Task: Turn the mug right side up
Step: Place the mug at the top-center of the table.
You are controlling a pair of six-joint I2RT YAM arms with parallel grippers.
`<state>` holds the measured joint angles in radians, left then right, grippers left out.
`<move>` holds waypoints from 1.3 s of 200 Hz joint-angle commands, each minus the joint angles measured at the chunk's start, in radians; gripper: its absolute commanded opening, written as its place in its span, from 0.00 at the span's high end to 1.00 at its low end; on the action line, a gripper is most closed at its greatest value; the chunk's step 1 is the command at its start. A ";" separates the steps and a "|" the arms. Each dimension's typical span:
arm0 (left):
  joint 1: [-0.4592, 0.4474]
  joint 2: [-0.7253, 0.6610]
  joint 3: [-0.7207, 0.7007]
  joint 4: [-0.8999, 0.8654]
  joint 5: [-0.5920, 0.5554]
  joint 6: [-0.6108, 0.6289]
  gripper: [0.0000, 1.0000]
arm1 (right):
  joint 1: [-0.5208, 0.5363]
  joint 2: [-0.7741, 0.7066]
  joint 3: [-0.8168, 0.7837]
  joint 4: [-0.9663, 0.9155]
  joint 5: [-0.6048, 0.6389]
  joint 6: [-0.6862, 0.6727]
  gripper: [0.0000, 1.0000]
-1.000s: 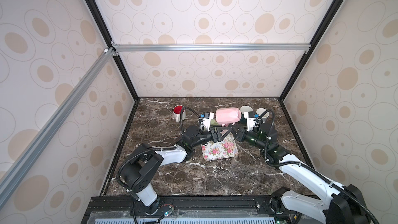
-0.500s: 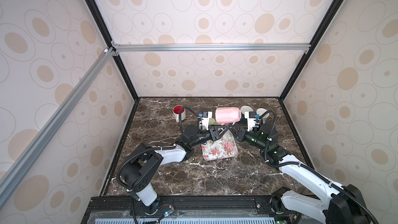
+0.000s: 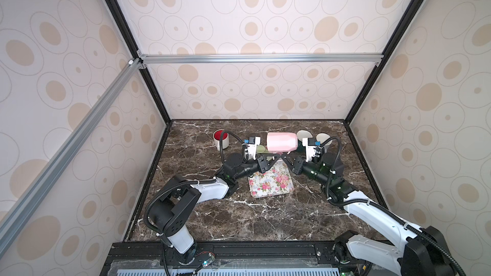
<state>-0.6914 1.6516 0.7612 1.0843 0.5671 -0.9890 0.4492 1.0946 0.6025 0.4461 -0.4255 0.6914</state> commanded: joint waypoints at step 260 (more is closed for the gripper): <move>-0.020 -0.010 0.041 0.135 0.038 -0.029 1.00 | 0.008 0.050 0.002 -0.012 -0.038 -0.053 0.83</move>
<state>-0.6895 1.6775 0.7612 1.0817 0.5663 -1.0031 0.4469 1.1339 0.6025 0.4603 -0.4412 0.6937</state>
